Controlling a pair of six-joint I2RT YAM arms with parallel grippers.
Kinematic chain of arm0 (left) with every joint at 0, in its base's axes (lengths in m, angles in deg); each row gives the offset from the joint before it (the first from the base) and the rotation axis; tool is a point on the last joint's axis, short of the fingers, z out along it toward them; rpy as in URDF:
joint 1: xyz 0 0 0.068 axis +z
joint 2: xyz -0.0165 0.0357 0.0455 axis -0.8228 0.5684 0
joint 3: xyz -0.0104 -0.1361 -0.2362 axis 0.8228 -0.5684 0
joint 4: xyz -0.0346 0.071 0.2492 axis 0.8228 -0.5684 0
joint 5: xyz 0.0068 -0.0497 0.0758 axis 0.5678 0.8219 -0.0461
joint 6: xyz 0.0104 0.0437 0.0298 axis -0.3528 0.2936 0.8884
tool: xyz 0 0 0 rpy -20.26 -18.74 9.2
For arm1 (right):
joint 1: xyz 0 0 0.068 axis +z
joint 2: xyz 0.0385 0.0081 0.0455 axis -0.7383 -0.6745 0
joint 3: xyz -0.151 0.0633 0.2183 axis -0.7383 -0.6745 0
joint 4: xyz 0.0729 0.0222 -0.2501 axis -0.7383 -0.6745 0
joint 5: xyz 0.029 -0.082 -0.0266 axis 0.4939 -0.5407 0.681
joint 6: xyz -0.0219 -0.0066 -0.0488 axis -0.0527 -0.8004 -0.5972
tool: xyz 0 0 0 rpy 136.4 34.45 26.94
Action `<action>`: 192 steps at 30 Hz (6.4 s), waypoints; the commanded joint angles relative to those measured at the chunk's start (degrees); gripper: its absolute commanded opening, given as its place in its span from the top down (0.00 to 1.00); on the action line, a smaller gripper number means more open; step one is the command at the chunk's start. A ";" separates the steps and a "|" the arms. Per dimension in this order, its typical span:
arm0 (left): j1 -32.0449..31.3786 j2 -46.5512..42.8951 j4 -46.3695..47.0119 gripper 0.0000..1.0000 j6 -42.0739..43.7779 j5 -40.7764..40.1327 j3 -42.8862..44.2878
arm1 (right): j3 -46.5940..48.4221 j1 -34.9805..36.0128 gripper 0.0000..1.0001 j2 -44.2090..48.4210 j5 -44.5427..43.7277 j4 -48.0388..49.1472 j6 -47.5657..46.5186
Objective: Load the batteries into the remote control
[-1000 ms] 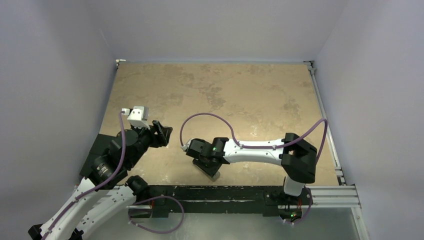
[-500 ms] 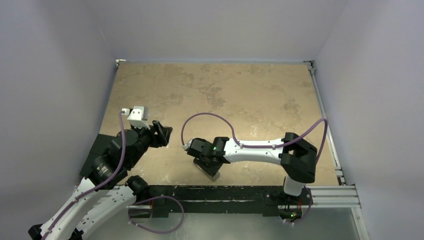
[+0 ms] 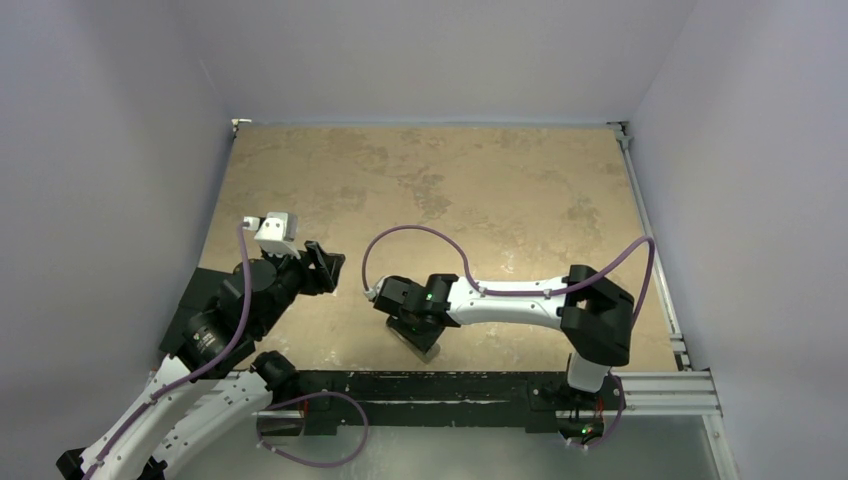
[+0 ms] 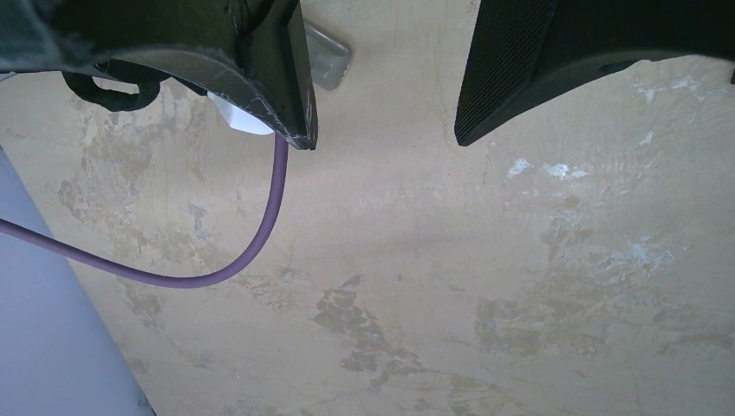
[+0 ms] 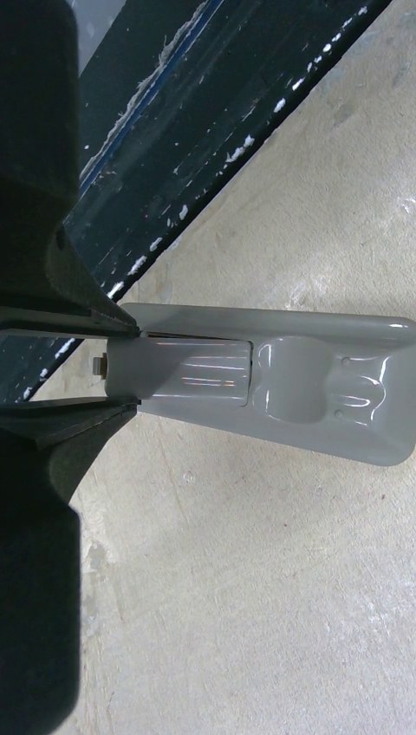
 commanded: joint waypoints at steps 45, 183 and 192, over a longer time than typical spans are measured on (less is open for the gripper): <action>0.38 -1.51 1.90 0.40 0.83 -0.60 -0.54 | 3.13 -0.62 0.59 -1.66 -1.95 2.40 5.40; 0.38 -0.94 1.77 0.40 0.53 -1.11 -0.52 | -1.38 -0.97 0.80 4.36 -3.09 6.67 5.12; 0.37 -0.87 1.60 0.40 0.25 -1.74 -0.55 | -3.30 -1.32 0.59 7.66 -2.57 8.97 3.83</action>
